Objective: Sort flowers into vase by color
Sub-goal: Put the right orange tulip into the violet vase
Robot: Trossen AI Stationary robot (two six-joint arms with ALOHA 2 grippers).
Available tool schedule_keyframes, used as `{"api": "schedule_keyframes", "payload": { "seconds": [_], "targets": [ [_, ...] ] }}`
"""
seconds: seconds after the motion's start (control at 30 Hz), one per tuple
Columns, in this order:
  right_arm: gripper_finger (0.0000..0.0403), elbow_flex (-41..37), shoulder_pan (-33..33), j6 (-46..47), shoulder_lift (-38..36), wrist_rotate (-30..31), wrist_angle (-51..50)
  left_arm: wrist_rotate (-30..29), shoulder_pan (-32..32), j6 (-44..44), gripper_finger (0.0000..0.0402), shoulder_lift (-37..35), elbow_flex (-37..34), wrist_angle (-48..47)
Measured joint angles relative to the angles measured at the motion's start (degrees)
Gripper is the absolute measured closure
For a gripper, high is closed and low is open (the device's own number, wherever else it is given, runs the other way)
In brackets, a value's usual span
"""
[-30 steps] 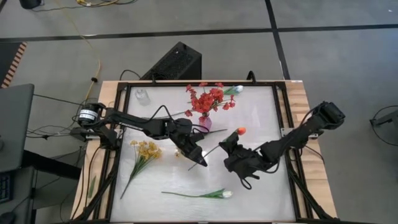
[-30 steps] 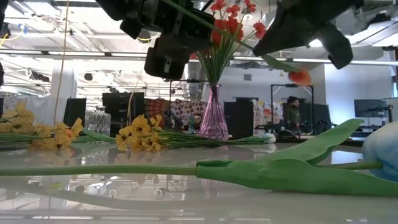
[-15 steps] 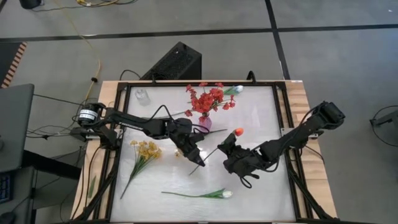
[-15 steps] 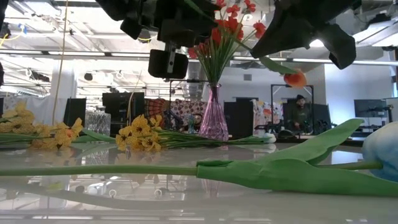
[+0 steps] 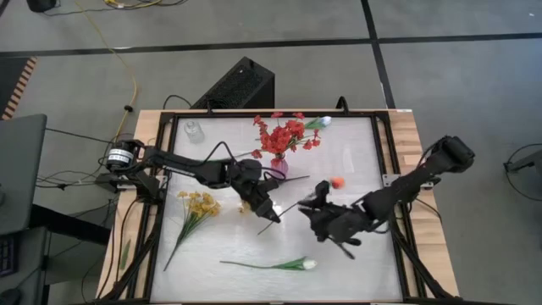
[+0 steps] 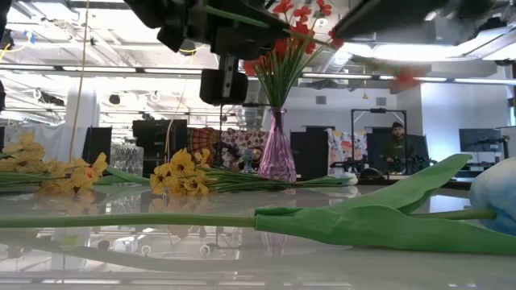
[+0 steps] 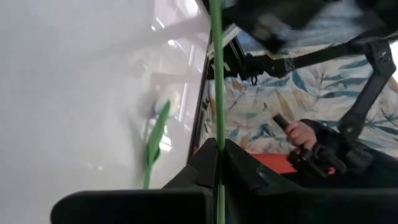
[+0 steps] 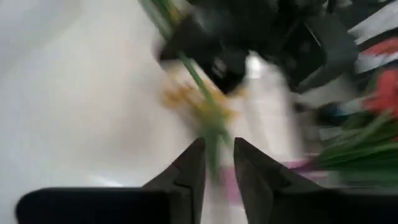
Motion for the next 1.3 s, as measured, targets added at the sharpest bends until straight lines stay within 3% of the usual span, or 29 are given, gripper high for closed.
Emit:
{"api": "schedule_keyframes", "payload": {
  "seconds": [0.13, 0.23, 0.4, 0.57, 0.7, 0.87, 0.93, 1.03, 1.17, 1.3],
  "targets": [
    [0.0266, 0.02, -0.50, 20.71, -5.95, -14.24, -3.46, -1.14, 0.50, 2.85, 0.0401, 0.00, 0.00, 0.13],
    [0.0252, 0.02, -1.05, 31.72, -8.51, -20.19, -3.58, -3.38, 0.41, 6.47, 0.0401, 0.00, 0.00, 0.26],
    [0.0243, -3.23, 1.27, 43.06, -11.78, -21.32, -1.79, -8.09, -0.02, 15.31, 0.0401, -0.43, 0.00, 6.68],
    [0.0245, -12.15, 5.82, 52.41, -17.50, -9.31, 8.46, -12.34, -1.24, 25.19, 0.0401, -2.39, 0.05, 14.03],
    [0.0243, -19.86, 3.72, 50.23, -19.14, -3.35, 28.18, -16.68, -2.06, 33.63, 0.0401, -3.69, 0.11, 14.75],
    [0.0241, -22.65, -2.62, 38.04, -15.59, -3.79, 49.57, -18.29, -1.99, 37.53, 0.0401, -3.83, 0.11, 16.46],
    [0.0241, -22.67, -5.59, 34.35, -14.05, -7.08, 54.80, -18.37, -1.90, 38.29, 0.0401, -3.89, 0.11, 16.55],
    [0.0241, -22.49, -9.81, 33.21, -12.16, -13.86, 58.87, -18.12, -1.57, 38.28, 0.0401, -3.89, 0.11, 16.44],
    [0.0240, -20.38, -13.06, 32.74, -9.66, -16.22, 58.65, -17.93, -1.06, 37.98, 0.0401, -3.89, 0.11, 16.27],
    [0.0240, -18.48, -14.66, 30.28, -8.25, -22.44, 58.36, -16.30, -0.44, 37.26, 0.0401, -3.93, 0.11, 16.10]
  ]
}}
